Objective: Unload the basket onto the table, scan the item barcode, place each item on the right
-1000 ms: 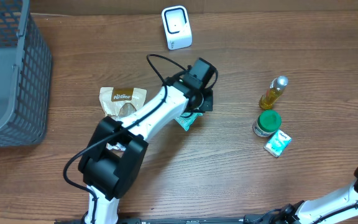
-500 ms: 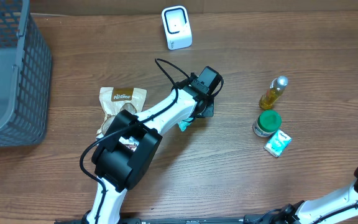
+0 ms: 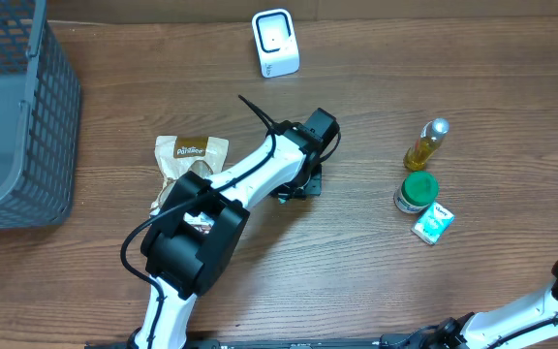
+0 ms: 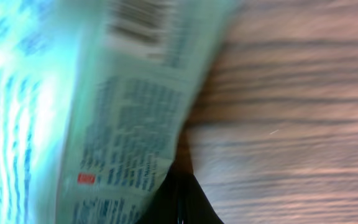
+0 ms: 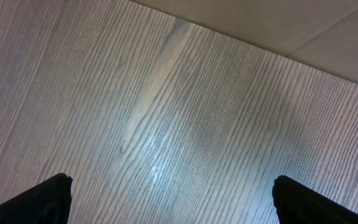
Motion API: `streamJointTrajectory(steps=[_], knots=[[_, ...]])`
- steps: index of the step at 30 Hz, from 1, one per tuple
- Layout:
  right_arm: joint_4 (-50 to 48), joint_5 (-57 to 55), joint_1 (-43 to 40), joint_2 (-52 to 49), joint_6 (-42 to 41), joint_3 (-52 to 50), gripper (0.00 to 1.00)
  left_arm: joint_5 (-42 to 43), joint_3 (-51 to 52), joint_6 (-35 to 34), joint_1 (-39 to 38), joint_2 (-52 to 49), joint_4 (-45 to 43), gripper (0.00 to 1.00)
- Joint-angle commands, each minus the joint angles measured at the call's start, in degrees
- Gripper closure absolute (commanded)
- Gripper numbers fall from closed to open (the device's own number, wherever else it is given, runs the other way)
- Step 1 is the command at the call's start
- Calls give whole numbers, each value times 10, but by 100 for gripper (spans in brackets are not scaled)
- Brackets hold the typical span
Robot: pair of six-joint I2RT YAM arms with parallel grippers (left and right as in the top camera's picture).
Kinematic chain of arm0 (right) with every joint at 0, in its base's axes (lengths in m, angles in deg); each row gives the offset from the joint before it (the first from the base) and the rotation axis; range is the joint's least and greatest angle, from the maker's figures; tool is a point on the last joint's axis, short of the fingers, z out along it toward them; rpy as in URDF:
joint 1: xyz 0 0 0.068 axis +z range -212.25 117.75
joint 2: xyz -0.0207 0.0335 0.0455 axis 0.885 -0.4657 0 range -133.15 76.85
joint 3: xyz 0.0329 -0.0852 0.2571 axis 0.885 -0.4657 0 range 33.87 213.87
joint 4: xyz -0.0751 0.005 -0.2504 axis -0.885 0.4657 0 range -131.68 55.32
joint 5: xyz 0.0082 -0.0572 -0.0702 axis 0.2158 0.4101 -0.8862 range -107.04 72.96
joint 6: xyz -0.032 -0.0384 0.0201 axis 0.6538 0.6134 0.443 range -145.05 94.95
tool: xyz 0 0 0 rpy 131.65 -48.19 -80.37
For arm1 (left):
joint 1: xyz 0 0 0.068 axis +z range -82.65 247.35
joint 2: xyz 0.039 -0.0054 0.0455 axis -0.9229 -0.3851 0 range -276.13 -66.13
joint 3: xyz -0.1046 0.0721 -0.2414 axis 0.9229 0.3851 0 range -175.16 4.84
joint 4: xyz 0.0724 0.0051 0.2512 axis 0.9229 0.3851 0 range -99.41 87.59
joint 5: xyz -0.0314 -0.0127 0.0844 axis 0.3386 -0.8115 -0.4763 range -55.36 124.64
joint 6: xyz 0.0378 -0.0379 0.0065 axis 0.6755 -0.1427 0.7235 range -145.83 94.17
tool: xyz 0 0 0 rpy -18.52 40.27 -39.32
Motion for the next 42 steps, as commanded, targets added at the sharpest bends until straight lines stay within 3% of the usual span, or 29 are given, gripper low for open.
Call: streamJointTrajectory(steps=[1, 8, 13, 19, 28, 42], knots=[[-2, -4, 0, 8, 0, 5, 0, -3, 11, 17, 20, -14, 25, 96], [-2, -4, 0, 8, 0, 5, 0, 17, -1, 54, 46, -11, 46, 96], [-2, -4, 0, 8, 0, 5, 0, 78, -48, 133, 52, 1, 61, 96], [-2, -4, 0, 8, 0, 5, 0, 66, -130, 254, 67, 10, 140, 96], [-2, -4, 0, 8, 0, 5, 0, -73, -154, 213, 132, 9, 96, 96], [-2, -4, 0, 8, 0, 5, 0, -74, -84, 196, 196, 9, -4, 96]])
